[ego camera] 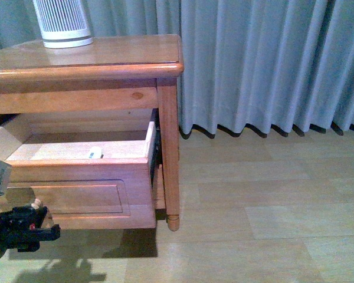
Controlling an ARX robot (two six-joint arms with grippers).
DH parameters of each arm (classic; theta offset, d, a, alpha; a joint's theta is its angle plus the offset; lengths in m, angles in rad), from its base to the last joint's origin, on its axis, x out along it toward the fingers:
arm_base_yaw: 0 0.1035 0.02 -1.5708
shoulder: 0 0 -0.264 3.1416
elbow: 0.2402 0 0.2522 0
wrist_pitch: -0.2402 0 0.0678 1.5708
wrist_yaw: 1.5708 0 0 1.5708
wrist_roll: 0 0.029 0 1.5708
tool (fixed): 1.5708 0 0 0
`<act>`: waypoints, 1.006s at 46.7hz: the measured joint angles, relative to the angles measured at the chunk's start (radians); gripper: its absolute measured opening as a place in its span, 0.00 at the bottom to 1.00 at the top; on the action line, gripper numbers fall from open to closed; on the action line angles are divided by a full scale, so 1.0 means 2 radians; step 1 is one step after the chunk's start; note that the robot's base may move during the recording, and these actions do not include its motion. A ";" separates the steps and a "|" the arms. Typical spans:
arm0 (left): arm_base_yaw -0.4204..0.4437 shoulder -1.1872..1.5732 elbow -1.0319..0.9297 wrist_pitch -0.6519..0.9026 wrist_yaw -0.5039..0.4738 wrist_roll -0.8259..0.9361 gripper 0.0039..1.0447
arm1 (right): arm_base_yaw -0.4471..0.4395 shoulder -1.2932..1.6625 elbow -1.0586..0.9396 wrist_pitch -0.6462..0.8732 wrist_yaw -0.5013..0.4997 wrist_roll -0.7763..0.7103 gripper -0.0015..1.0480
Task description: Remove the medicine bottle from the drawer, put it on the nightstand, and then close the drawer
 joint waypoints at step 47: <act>0.021 -0.472 -0.143 -0.233 0.036 -0.007 0.94 | 0.000 0.000 0.000 0.000 0.000 0.000 0.93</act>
